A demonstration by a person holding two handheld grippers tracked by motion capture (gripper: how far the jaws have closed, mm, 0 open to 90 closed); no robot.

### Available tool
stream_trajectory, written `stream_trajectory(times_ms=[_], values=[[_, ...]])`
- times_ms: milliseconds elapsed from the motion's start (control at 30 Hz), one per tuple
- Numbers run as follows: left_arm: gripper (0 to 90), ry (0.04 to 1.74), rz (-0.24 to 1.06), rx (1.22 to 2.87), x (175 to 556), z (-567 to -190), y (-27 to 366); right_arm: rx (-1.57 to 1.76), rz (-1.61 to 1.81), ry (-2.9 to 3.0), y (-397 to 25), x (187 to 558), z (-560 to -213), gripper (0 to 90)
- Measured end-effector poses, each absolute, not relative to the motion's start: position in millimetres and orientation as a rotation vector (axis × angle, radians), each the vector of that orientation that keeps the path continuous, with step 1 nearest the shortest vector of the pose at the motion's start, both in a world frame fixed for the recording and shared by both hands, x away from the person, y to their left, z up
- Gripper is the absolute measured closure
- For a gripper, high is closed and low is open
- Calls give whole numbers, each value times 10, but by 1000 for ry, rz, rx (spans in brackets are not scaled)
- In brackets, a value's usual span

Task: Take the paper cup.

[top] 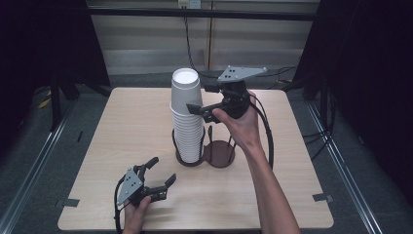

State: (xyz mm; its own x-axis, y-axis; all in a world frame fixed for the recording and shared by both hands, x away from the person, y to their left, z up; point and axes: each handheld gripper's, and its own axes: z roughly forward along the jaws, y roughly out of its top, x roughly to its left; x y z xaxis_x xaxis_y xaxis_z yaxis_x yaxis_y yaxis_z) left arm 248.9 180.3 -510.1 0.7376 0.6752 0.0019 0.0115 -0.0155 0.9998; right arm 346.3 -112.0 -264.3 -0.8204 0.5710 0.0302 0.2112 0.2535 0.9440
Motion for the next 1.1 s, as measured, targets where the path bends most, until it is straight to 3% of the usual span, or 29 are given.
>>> stream_trajectory(times_ms=[1033, 1100], values=[[162, 583, 567, 1504, 2487, -5102, 1799, 731, 1486, 2342, -794, 3828, -2529, 130], [162, 582, 567, 1504, 2487, -5102, 1800, 715, 1486, 2344, -778, 3835, -2516, 160]])
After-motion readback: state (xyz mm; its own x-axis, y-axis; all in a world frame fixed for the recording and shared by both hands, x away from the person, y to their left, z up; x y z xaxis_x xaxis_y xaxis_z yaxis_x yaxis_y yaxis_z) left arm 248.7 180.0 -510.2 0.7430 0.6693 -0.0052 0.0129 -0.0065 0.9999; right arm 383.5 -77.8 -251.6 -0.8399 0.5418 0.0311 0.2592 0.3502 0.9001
